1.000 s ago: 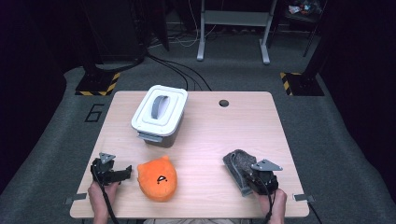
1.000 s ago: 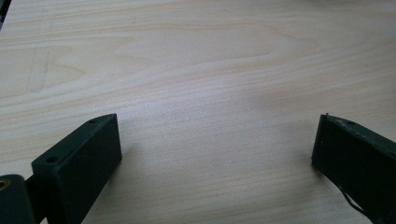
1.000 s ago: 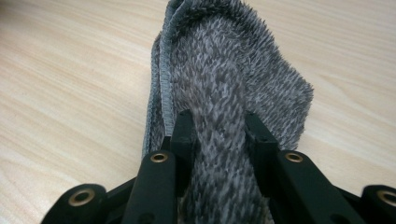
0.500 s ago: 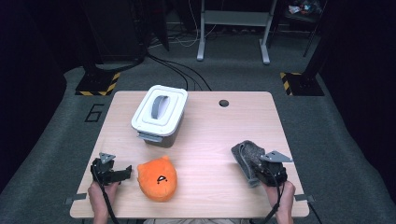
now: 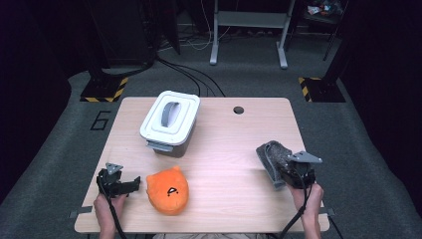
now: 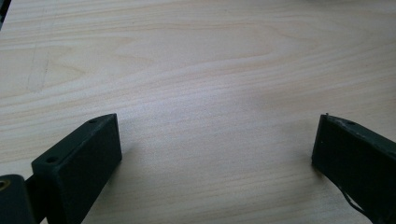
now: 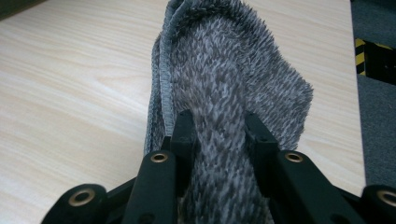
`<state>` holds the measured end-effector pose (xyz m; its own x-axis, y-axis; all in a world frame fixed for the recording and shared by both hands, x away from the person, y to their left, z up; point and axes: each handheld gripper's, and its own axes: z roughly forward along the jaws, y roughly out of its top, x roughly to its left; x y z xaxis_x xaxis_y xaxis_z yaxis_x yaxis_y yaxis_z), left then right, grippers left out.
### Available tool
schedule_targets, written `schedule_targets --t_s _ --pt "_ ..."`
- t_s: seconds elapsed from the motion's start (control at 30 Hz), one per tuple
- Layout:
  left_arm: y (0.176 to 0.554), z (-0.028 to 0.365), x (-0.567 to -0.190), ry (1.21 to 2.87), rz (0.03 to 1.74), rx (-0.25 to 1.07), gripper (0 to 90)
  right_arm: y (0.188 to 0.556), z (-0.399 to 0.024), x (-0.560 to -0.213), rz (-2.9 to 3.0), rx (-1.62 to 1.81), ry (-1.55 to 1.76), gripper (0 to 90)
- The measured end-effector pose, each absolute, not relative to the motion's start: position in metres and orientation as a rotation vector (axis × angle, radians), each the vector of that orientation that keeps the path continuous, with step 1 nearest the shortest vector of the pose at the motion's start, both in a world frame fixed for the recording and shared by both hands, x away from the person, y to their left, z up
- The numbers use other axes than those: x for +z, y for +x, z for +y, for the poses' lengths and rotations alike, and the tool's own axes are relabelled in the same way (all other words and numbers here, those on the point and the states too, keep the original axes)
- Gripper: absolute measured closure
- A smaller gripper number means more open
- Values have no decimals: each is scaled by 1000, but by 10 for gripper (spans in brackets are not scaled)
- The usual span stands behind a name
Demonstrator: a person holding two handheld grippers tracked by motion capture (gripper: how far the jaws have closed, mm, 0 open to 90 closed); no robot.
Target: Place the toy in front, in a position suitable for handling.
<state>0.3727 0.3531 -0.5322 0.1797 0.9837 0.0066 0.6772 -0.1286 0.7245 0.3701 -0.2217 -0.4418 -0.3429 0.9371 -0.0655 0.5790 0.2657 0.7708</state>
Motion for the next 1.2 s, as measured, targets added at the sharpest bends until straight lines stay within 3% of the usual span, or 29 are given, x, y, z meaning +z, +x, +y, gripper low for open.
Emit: schedule_targets --t_s 1.2 --pt "373 353 -532 1875 1559 676 11 447 -259 -456 1986 785 1505 690"
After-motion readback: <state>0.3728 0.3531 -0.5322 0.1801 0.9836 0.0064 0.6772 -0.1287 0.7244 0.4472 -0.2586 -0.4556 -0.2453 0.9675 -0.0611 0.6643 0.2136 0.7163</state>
